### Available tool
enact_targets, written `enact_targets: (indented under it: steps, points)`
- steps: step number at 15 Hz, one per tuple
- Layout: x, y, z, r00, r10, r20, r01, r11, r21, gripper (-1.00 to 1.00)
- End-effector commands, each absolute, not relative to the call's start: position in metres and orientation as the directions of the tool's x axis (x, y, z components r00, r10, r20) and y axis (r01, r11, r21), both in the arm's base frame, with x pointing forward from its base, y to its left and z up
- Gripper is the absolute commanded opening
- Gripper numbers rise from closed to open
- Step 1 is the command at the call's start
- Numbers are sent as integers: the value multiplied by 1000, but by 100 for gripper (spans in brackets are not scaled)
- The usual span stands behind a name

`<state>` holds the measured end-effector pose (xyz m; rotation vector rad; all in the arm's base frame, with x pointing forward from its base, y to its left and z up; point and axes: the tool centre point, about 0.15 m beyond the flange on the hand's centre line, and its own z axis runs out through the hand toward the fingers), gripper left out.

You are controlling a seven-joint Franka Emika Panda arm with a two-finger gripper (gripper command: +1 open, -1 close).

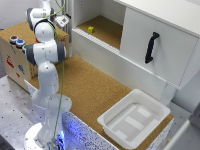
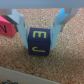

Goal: Place the grasped purple block inside the left cabinet

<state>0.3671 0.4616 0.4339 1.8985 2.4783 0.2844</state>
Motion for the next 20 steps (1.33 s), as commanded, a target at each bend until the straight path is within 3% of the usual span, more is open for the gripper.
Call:
enact_targets:
  steps: [1,6,10,13,16,20]
  points:
    - [379,469,451,-226,974,32,970,222,101,-100]
    - [386,445,485,-112,986,121,988,97,122,-100]
    - [383,401,508,51,979,198,990,-76,121,-100]
    - [381,363,508,192,960,205,970,-218,112,-100]
    - [380,318,494,391,900,194,903,-416,106,-100]
    - [374,238,469,705,685,186,673,-728,130,-100]
